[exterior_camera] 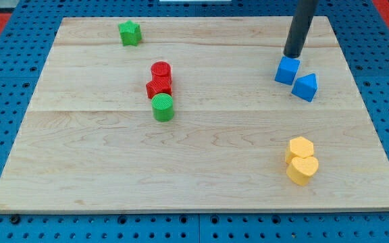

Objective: Move your arm left of the blue cube

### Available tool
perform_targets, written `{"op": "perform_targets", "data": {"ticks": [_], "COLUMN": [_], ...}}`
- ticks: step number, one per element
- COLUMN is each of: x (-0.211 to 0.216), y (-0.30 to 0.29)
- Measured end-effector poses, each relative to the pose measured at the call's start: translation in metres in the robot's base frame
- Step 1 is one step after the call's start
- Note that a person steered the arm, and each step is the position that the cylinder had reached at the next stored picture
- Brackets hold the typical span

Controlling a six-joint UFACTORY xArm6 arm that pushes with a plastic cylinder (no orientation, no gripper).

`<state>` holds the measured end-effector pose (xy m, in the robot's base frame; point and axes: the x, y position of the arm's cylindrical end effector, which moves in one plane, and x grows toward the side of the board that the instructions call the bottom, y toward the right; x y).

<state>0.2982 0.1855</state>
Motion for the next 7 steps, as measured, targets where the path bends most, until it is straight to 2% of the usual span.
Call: {"op": "perform_targets", "data": {"ticks": [1, 4, 6, 7], "x": [-0.015, -0.025, -0.026, -0.019], "y": [0.001, -0.028, -0.111, -0.108]}}
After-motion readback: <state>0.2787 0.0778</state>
